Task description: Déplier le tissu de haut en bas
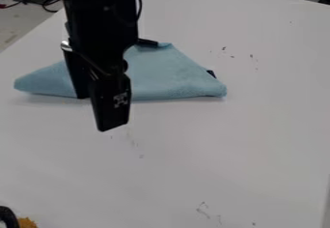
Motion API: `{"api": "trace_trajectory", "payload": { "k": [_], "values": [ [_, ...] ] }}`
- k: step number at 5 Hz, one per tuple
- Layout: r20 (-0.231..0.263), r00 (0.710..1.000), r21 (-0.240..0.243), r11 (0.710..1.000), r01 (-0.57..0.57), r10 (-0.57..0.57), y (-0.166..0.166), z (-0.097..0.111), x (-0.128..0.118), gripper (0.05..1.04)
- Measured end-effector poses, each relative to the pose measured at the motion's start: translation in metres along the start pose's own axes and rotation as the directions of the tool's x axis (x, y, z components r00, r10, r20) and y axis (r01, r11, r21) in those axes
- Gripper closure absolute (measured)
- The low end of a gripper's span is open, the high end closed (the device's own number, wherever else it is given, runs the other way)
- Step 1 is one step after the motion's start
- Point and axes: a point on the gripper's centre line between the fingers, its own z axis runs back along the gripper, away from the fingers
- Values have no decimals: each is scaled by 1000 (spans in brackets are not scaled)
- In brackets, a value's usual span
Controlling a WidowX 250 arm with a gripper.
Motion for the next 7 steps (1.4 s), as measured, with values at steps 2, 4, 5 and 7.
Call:
{"api": "trace_trajectory", "payload": {
  "k": [2, 4, 5, 7],
  "values": [
    [-14, 998, 16, 998, 56, -56, -5, 2, 5, 83],
    [14, 975, 112, 970, 217, -220, 58, -12, 57, 83],
    [46, 951, 148, 944, 295, -305, 97, -18, 88, 83],
    [43, 906, 183, 895, 408, -422, 169, -39, 131, 83]
  ]
}}
